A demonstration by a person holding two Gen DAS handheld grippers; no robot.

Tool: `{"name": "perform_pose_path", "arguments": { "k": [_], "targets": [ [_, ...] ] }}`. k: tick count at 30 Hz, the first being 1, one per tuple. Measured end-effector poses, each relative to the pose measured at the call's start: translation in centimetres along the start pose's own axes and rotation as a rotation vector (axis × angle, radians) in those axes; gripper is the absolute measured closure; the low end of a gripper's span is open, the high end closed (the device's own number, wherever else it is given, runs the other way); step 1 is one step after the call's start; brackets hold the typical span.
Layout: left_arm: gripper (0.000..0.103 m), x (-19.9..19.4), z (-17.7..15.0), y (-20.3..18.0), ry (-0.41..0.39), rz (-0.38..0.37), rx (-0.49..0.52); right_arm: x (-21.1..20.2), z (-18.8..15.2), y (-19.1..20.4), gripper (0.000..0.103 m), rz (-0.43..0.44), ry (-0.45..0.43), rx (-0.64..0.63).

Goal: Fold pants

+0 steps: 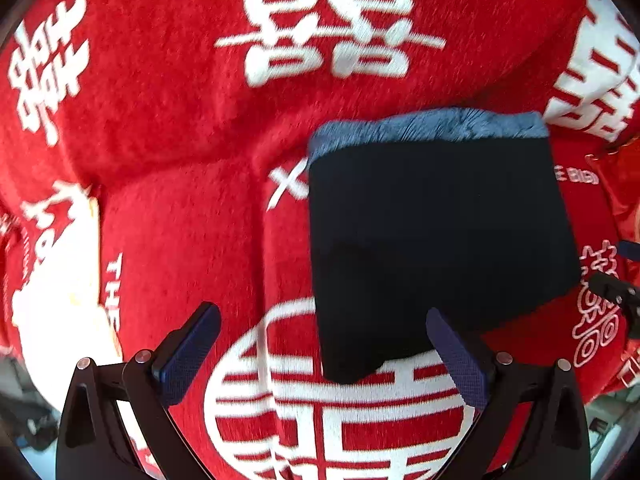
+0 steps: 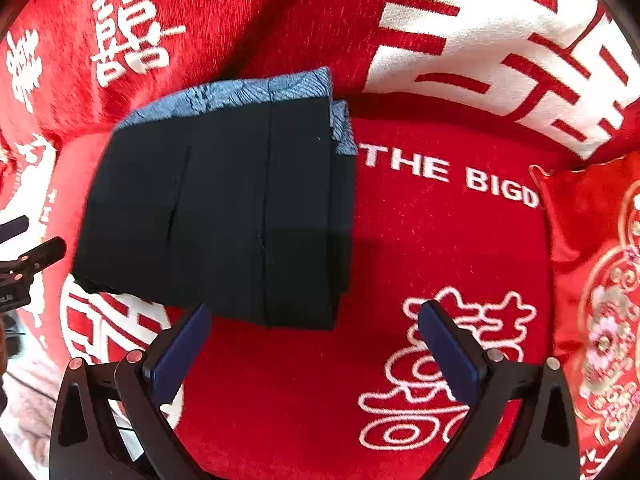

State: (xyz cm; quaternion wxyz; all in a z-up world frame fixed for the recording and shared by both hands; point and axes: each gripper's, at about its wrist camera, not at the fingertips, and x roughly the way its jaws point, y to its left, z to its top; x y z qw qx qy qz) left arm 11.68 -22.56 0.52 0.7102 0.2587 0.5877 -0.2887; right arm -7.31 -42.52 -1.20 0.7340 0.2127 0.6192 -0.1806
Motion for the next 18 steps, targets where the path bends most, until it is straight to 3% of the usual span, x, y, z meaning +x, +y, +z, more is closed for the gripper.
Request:
{"name": "perform_pose_path", "arguments": {
  "k": [5,11,18],
  "targets": [
    [0.0,1.7,1.6,1.5,-0.033,-0.102,0.072,1.2,1.7,-3.8,0.0,0.221,-0.033,0.043],
    [0.0,6.3,2.9,2.8,0.021,-0.217,0.095,5.1,3.8,-8.4,0.0,0.463,-0.033,0.127],
    [0.0,9.9,3.7,2.1,0.056,-0.381,0.086,9.5,4.6,-9.0,0.001,0.705,0.001,0.184]
  ]
}}
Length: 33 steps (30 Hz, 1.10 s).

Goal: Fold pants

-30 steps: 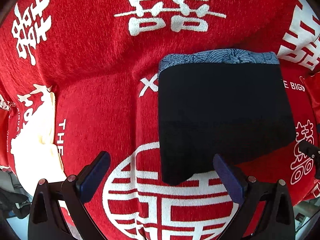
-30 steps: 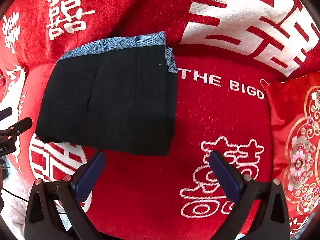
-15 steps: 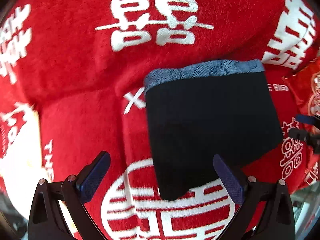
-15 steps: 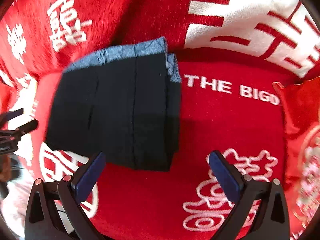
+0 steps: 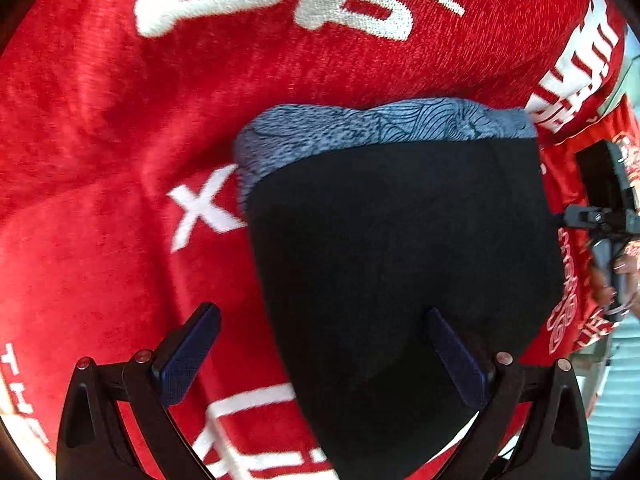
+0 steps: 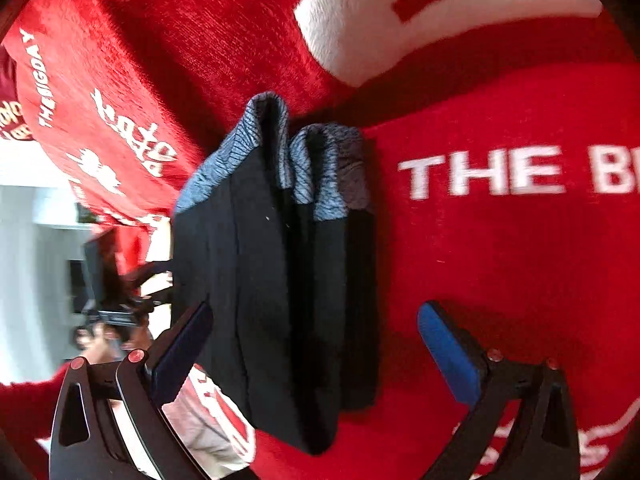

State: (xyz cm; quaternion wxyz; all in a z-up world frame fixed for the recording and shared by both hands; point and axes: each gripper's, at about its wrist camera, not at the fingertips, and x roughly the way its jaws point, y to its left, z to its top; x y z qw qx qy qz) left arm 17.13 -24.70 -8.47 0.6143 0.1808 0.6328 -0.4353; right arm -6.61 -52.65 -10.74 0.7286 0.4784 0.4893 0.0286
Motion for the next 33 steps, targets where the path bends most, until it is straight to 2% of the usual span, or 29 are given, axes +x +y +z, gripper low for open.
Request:
{"name": "perform_pose_path", "arguments": {
  "k": [4,5,6,8,9,11,12,15,19,24,25,26,27,28,30,32,33],
  "targets": [
    [0.002,1.5,0.2,-0.3,-0.003,-0.061,-0.041,1.7,0.3,0.4,0.004,0.058,0.026,-0.031],
    [0.008,1.7,0.2,-0.7,-0.01,-0.063,-0.041,2.1,0.4,0.7,0.009,0.074,0.035,-0.03],
    [0.023,1.5,0.2,-1.2,-0.024,-0.082,-0.036,2.4,0.5,0.9,0.02,0.075,0.042,-0.021],
    [0.033,0.8,0.1,-2.0,-0.049,-0.07,-0.039,2.8,0.6,1.1,0.033,0.022,0.061,0.001],
    [0.038,0.3,-0.1,-2.7,-0.061,-0.055,-0.036,2.6,0.6,1.1,0.044,0.028,0.062,0.012],
    [0.046,-0.7,-0.5,-3.8,-0.074,-0.032,-0.021,1.8,0.3,1.4,0.055,0.061,0.054,0.045],
    [0.051,-1.4,-0.6,-4.3,-0.08,-0.028,-0.012,1.4,0.1,1.6,0.057,0.07,0.052,0.049],
    [0.053,-3.1,-1.4,-5.4,-0.082,-0.042,-0.001,0.1,-1.1,3.4,0.059,0.089,0.047,0.043],
    [0.053,-5.8,-4.7,-7.7,-0.063,-0.027,0.025,-1.8,-4.0,5.2,0.06,0.123,0.041,0.06],
    [0.053,-4.8,-8.8,-7.8,-0.005,-0.013,0.001,-2.4,-9.1,6.5,0.059,0.102,0.065,0.067],
    [0.05,-3.8,-9.7,-7.6,0.015,0.01,-0.014,-2.0,-10.0,6.3,0.059,0.084,0.075,0.066],
    [0.042,-2.7,-10.4,-7.3,0.026,0.063,-0.027,-1.3,-10.9,6.0,0.057,0.055,0.086,0.065],
    [0.025,-2.8,-11.0,-6.9,-0.003,0.099,-0.038,-0.3,-11.9,5.7,0.052,-0.012,0.102,0.061],
    [0.021,-3.1,-11.2,-6.6,-0.036,0.14,-0.057,-0.1,-12.3,5.2,0.045,-0.071,0.107,0.05],
    [0.021,-4.3,-11.2,-6.5,-0.066,0.198,-0.09,0.0,-12.8,4.8,0.032,-0.139,0.083,0.076],
    [0.021,-6.2,-10.9,-6.6,-0.114,0.256,-0.109,-0.7,-12.6,5.1,0.031,-0.181,0.061,0.104],
    [0.021,-7.0,-10.7,-6.7,-0.133,0.255,-0.118,-1.3,-12.6,5.6,0.031,-0.244,0.042,0.099]
  ]
}}
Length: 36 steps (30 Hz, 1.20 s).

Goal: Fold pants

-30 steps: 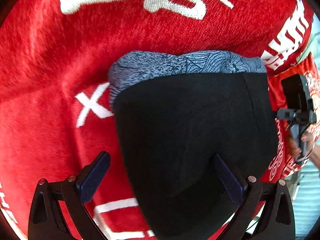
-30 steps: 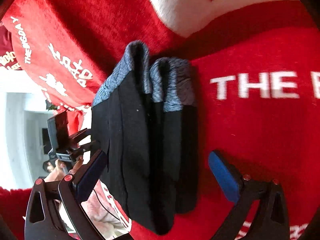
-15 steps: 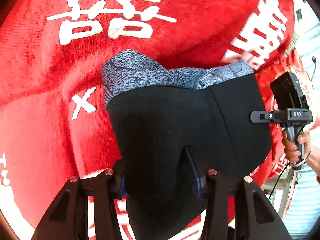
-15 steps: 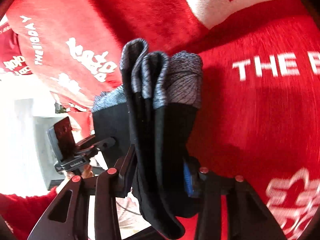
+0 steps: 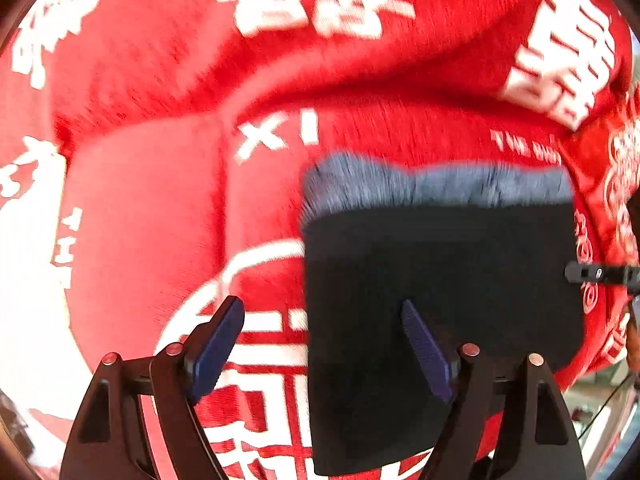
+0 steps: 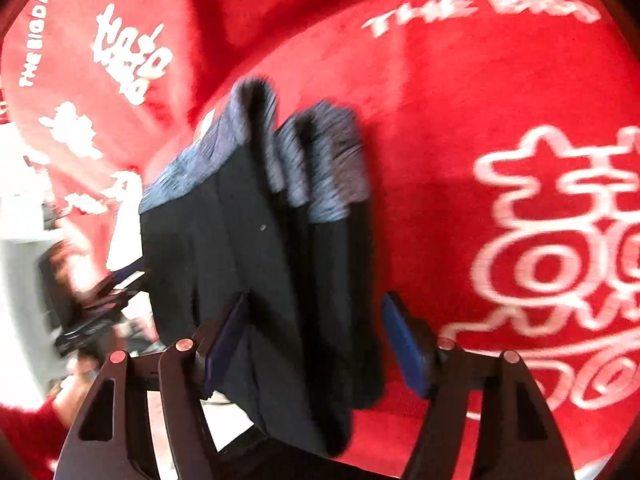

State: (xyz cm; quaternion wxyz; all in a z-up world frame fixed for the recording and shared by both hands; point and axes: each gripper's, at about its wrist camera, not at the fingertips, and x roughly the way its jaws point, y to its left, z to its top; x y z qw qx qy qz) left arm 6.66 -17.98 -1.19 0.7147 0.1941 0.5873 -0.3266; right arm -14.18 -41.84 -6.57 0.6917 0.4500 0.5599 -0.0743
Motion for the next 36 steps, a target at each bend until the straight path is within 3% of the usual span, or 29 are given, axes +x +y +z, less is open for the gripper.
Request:
{"name": "perform_pose_path", "arguments": {
  "k": [2,3,5,9,11,12,14,18,25,28,33,36],
  "targets": [
    [0.021,-1.8,0.8,0.3,-0.047,-0.034,-0.023,-1.9,0.0,1.2,0.037,-0.123,-0.058,-0.027],
    [0.021,-2.2,1.4,-0.3,-0.066,-0.051,-0.014,-2.7,0.1,2.0,0.056,-0.143,-0.086,-0.043],
    [0.021,-1.5,2.4,-1.6,-0.081,-0.029,0.017,-4.1,0.2,3.8,0.072,-0.149,-0.125,-0.073],
    [0.021,3.8,3.5,-2.7,-0.036,0.082,0.036,-2.8,0.1,7.6,0.072,-0.175,-0.131,-0.187],
    [0.017,5.5,3.3,-1.7,-0.014,0.056,-0.024,-0.2,-0.1,7.5,0.072,-0.244,-0.096,-0.233],
    [0.01,5.8,3.1,-1.4,-0.019,0.058,-0.054,0.9,-0.1,7.2,0.072,-0.282,-0.078,-0.253],
    [0.009,5.4,2.9,-1.1,-0.016,0.074,-0.072,2.2,-0.6,6.0,0.064,-0.353,-0.089,-0.289],
    [0.009,3.1,2.0,-2.3,0.011,0.15,-0.051,1.2,-0.4,4.8,0.06,-0.284,-0.077,-0.248],
    [0.008,-3.2,-1.2,-4.0,0.055,0.175,-0.114,-2.9,-2.2,6.1,0.04,-0.33,-0.025,-0.249],
    [0.0,-5.3,-2.4,-4.6,0.054,0.179,-0.121,-4.4,-3.3,7.3,0.029,-0.342,-0.019,-0.258],
    [0.0,-7.2,-4.0,-5.5,0.111,0.153,-0.109,-6.4,-5.1,9.6,0.019,-0.399,-0.061,-0.253],
    [0.0,-9.6,-5.1,-6.0,0.102,0.181,-0.066,-7.6,-6.2,11.2,0.008,-0.456,-0.117,-0.236]
  ]
}}
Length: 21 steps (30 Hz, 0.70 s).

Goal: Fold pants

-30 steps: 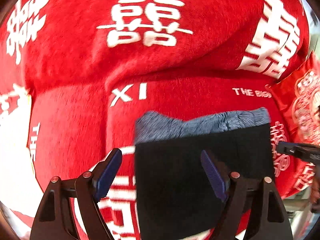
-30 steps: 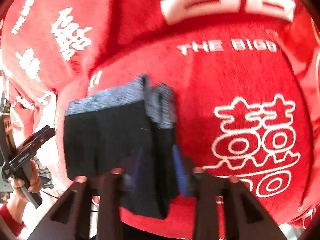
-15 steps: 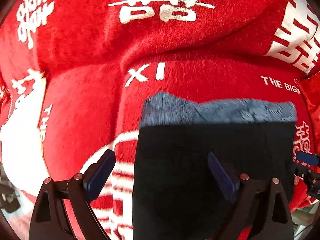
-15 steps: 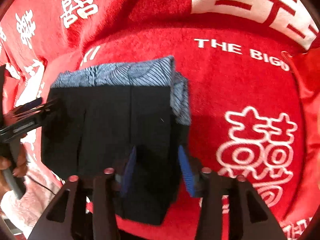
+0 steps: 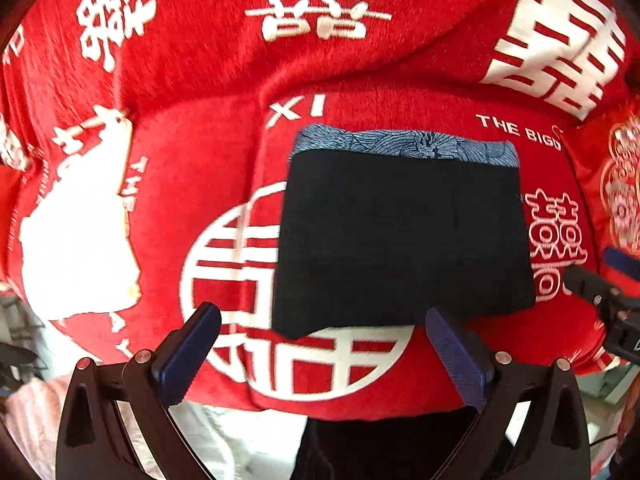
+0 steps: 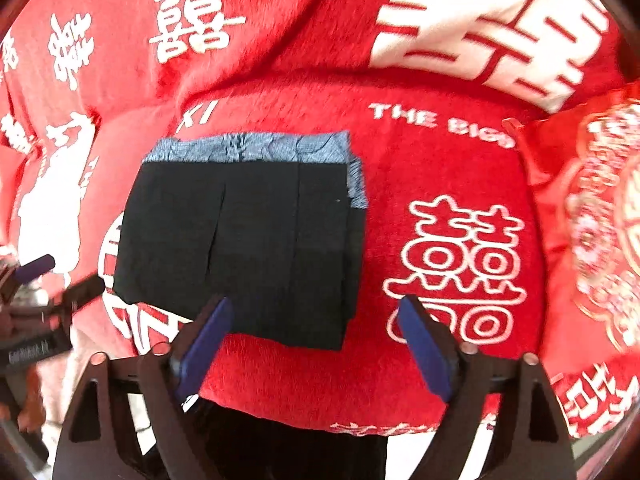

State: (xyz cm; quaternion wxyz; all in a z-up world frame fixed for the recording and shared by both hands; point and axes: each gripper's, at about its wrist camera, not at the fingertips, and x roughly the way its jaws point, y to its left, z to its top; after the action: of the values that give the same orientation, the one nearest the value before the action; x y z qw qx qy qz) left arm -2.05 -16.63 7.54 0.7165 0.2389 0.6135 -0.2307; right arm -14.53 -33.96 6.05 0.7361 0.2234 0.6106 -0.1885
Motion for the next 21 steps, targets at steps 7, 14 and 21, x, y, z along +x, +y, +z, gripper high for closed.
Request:
{"name": "perform_pose_path", "arguments": {
  "k": [7,14,21],
  "targets": [
    [0.0,-3.7,-2.4,0.6,-0.017,0.041,0.084,-3.9,-1.9,2.5,0.0,-0.08,-0.041,0.048],
    [0.0,-6.0,-3.7,1.1,-0.019,0.02,0.113,-7.3,-3.4,4.6,0.0,-0.111,-0.059,0.06],
    [0.0,-7.2,-4.0,1.4,-0.038,0.021,0.116,-9.1,-4.1,5.9,0.0,-0.135,-0.075,0.065]
  ]
}}
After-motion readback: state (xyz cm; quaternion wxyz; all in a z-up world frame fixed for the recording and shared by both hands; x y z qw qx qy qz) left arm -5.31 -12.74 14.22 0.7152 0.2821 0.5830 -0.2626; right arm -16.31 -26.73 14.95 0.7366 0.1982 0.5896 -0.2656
